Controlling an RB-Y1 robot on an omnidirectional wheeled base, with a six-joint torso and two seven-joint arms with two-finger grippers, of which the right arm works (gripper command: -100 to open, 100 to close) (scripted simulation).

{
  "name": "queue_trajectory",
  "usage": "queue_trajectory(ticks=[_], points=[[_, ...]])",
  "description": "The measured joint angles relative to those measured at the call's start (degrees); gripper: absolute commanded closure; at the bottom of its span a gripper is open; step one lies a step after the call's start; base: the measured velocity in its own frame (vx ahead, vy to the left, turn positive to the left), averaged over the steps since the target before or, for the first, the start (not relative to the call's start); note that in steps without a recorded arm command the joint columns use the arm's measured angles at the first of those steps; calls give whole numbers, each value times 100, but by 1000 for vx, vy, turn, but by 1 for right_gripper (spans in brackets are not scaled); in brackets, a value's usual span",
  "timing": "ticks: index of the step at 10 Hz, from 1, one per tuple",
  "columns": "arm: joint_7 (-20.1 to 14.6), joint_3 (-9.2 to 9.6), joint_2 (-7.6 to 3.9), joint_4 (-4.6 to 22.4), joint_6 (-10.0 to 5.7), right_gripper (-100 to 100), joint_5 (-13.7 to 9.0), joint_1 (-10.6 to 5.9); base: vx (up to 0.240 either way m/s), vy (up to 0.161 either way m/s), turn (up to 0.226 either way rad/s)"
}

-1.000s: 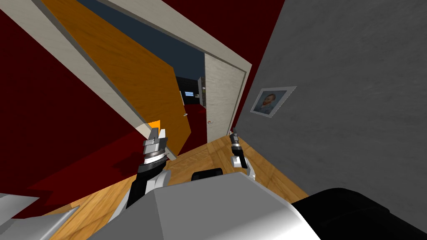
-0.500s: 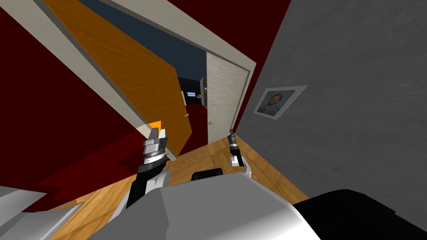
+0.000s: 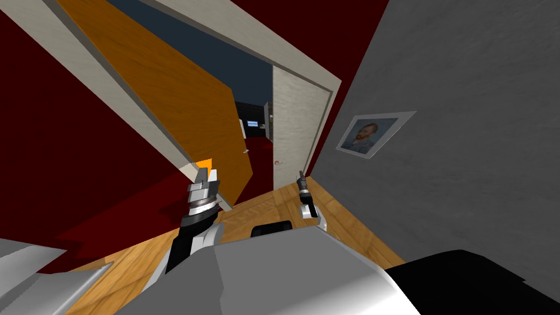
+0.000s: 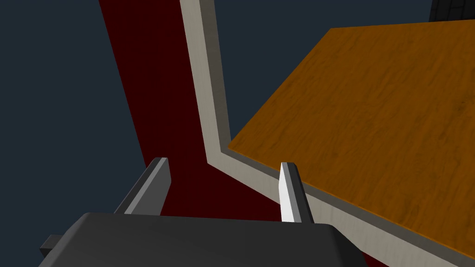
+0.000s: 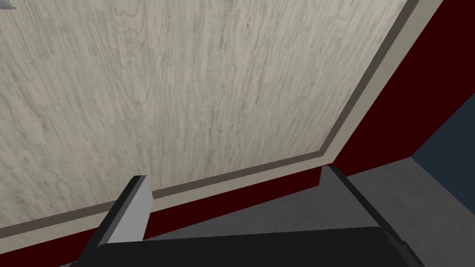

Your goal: Push the door open

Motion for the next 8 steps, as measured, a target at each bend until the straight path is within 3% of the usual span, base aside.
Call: queue_trajectory(ticks=[2, 8], points=[[-14, 35, -10, 254, -63, -100, -10, -73, 75, -21, 67], [-67, 150, -75, 1347, -333, -100, -70, -515, 72, -25, 68]])
